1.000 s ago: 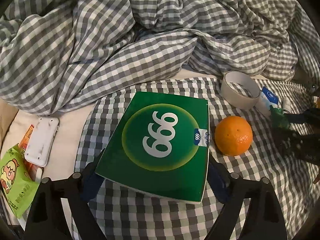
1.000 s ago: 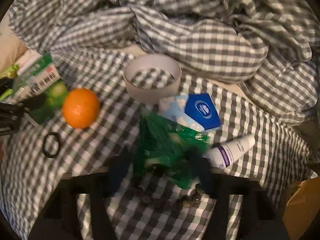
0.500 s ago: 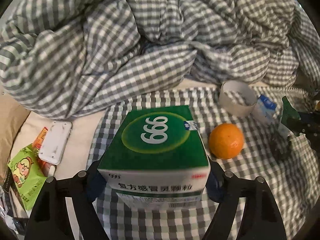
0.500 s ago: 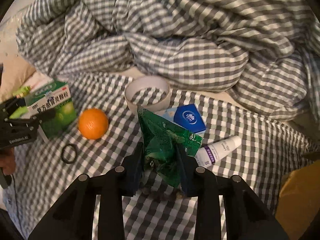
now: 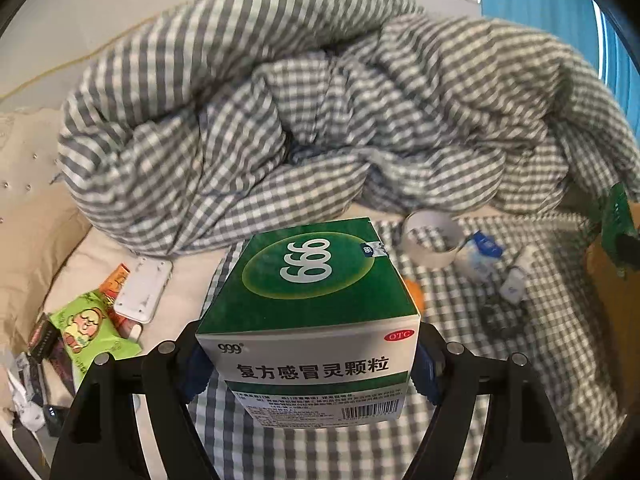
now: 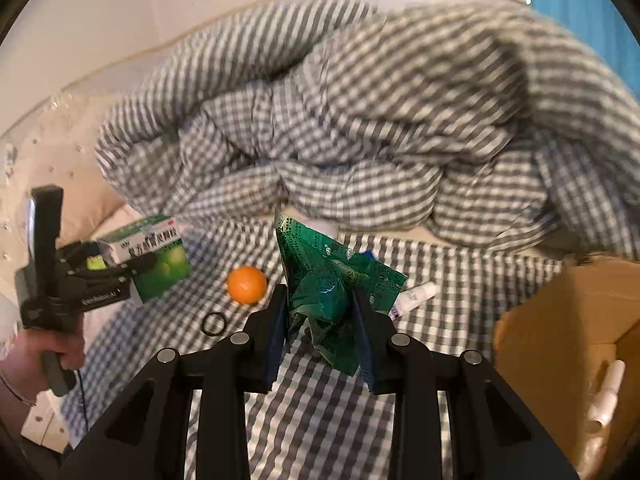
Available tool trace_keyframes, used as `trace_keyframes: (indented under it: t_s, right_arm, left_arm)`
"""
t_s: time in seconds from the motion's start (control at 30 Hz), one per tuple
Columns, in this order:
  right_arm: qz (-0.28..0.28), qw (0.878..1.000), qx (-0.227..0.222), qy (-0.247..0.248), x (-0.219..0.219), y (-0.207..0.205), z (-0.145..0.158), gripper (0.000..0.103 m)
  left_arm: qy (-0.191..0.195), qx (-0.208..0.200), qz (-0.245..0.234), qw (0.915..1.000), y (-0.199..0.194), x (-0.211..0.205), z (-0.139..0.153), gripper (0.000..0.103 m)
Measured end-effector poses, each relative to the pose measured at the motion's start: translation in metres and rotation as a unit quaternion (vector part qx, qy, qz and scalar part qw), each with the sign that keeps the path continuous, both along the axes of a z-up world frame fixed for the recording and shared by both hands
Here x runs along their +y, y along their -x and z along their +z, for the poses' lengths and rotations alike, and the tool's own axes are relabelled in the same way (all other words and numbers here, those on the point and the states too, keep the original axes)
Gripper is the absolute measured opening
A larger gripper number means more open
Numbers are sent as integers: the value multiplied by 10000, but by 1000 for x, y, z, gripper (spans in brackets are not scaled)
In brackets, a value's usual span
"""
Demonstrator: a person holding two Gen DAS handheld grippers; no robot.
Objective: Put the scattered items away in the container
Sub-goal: 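Lower the right tool onto the green packet and grasp it, then drop the green packet into the box with the right tool while the left tool carries the medicine box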
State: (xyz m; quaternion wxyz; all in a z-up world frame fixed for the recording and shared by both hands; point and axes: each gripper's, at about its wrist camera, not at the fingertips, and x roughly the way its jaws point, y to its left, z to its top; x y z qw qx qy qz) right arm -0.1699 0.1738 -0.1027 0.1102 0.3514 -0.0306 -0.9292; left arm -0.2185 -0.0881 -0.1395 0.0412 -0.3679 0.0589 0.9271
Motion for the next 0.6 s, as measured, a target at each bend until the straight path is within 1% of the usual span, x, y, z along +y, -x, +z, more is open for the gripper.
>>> trace_keyframes:
  t_s: [0.1, 0.17, 0.23, 0.3, 0.43, 0.6]
  right_arm:
    - [-91, 9996, 260, 94, 17, -25, 25, 30]
    - [-160, 9989, 432, 127, 31, -43, 42, 30]
    - [-230, 9980, 581, 120, 43, -60, 57, 30]
    - [-326, 9968, 732, 27, 56, -79, 72, 30]
    - [-543, 9944, 899, -124, 80, -109, 91, 30]
    - [-890, 9899, 1038, -378, 113, -139, 104, 30]
  left_arm:
    - [8, 179, -32, 9998, -17, 14, 25, 80]
    - [7, 367, 6, 9993, -33, 26, 44, 80]
    - [-160, 593, -47, 9981, -52, 39, 63, 80]
    - [-182, 772, -92, 9968, -69, 55, 78, 80]
    - [-339, 1050, -219, 9937, -100, 90, 106, 80]
    - [-559, 1183, -480, 9902, -125, 134, 128, 80]
